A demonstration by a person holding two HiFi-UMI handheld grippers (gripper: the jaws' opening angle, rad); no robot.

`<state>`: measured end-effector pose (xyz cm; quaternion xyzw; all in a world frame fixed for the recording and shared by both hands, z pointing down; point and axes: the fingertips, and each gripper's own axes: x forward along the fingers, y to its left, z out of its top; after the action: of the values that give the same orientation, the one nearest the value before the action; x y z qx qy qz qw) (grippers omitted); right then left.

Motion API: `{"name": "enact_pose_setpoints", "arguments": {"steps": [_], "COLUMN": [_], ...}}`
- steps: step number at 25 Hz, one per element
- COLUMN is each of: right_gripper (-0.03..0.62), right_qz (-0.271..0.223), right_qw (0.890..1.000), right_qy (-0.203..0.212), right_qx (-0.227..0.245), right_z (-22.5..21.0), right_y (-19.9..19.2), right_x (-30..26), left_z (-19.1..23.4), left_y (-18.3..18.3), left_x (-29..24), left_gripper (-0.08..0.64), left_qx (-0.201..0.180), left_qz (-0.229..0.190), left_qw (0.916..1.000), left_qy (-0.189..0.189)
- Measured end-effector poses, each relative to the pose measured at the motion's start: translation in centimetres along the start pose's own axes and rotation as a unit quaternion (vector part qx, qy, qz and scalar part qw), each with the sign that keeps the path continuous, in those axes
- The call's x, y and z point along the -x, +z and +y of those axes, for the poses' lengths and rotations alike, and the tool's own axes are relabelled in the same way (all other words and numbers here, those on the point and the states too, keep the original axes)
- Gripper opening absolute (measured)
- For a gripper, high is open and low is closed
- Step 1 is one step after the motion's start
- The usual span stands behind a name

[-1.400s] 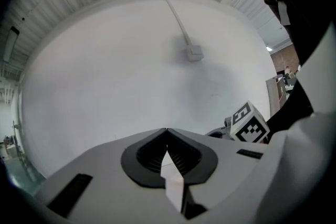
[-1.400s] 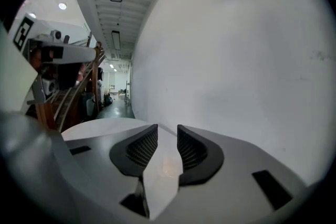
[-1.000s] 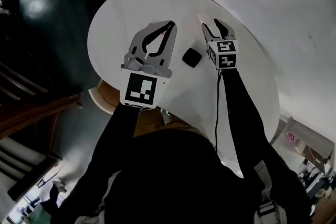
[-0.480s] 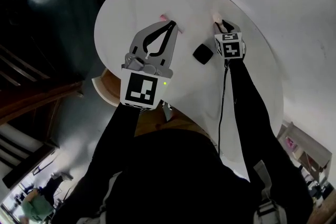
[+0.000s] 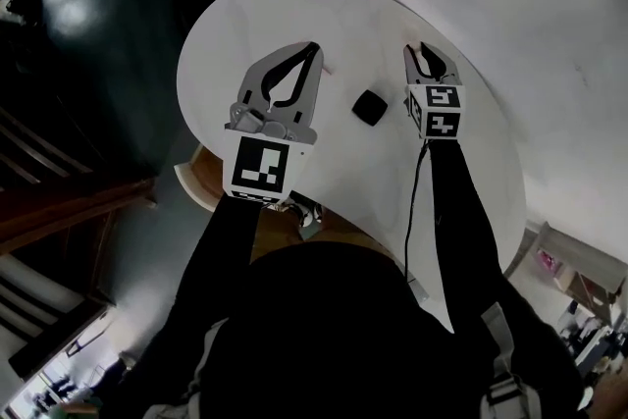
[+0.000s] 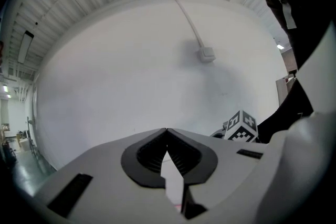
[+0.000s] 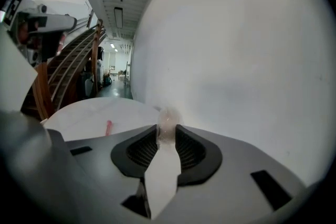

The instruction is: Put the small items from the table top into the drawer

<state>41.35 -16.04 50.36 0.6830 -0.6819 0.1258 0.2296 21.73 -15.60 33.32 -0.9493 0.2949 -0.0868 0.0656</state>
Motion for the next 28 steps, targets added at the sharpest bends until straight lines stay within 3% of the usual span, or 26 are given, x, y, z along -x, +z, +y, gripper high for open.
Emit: {"name": "enact_pose_setpoints", "arguments": {"steps": [9,19,24,28], "right_gripper": [0.112,0.118,0.121,0.124], "right_qz": [-0.107,-0.193,-0.194,-0.198], "right_qw": [0.992,0.977,0.978,0.979], "right_qy": [-0.048,-0.082,-0.077,-0.056], "right_qx": [-0.039,-0.042,-0.013,-0.003], "right_z": [0.7,2.4,3.8,5.7], "right_y": [7.4,10.5,11.2,12.2], "right_x": [9.7,18.6,19.3,18.5], "left_z": [-1.0,-2.9,-3.3,-1.8], "left_y": [3.8,4.5,4.6,4.7], "left_x": [0.6,1.6,2.5,3.9], "left_gripper": [0.015,0.015,0.015,0.015], "left_qx": [-0.01,-0.002,-0.006,-0.023], "left_qz": [-0.044,-0.058,-0.059,-0.061], "left_qw": [0.9987,0.9965,0.9962,0.9967], "left_qy": [-0.026,-0.06,-0.065,-0.047]}}
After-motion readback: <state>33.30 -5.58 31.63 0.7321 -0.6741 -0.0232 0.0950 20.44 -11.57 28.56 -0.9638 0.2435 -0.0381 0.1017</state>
